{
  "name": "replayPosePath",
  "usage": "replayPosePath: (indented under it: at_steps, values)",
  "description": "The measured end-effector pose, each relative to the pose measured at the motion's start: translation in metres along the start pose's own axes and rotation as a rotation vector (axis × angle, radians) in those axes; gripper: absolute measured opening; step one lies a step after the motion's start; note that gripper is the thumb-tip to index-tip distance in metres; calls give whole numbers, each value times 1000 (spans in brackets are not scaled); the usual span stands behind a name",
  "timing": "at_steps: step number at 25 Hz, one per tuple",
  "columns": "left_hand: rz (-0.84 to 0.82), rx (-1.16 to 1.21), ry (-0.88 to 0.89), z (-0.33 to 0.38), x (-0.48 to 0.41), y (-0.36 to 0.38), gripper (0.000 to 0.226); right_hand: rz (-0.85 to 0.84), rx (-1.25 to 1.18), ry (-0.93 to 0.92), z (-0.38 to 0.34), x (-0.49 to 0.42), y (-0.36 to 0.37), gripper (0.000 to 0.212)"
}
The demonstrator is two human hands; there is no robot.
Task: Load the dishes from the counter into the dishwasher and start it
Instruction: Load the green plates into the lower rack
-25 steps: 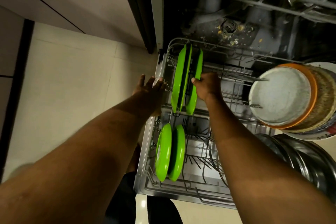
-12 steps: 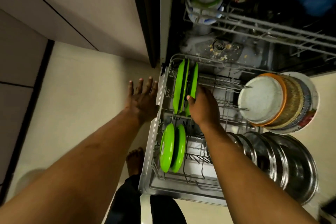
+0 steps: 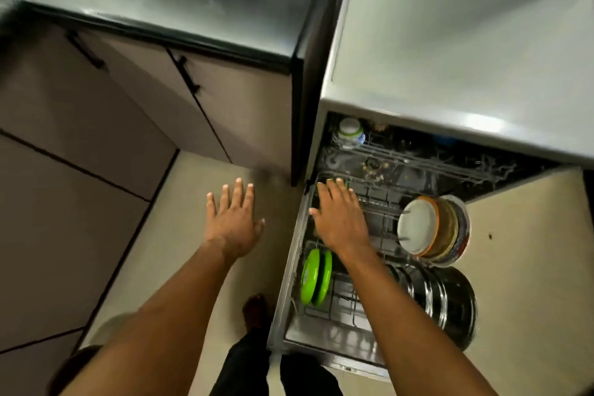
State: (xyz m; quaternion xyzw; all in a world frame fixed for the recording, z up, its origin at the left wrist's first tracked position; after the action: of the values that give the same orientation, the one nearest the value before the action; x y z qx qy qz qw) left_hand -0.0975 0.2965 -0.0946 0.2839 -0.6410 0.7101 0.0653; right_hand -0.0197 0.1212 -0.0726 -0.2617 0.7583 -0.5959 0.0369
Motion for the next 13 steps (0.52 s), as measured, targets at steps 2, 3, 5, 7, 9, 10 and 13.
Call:
replayPosePath:
  at_steps: [2,3,5,7,9,10,13]
  values:
    - [64,38,-32,-20,26,-38,76,52,-3,-58,-32,5,-36,61]
    - [108,57,-45,-31,37,-59,76,82,-2,-86,-50,5,-53,61]
    - [211,97,-56,-57,50,-100,77,131,4,-130,-87,2,-80,61]
    - [299,140,-65,-88,59,-134,77,181,18,-177,-128,-4,-103,61]
    - [341,150,-64,-117,62,-160,77,216,39,-208,-161,-12,-122,62]
    - [361,156,-67,-136,64,-173,78,242,53,-225,-181,-17,-133,63]
    - [422,129,-77,-201,69,-212,81,317,81,-253,-244,-33,-165,64]
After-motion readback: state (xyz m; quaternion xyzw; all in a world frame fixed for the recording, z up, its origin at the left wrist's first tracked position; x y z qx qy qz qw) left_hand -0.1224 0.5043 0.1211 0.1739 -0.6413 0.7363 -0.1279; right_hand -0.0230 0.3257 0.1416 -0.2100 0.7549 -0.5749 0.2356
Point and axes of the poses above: each hand's wrist, its own x-axis away from the middle knuckle, its own y-axis out of the palm, z = x × y, the point moved 10 cm from there along -x, towards the middle knuckle, and after that the axes turned 1 degree about -x, right-handed, at the moved point
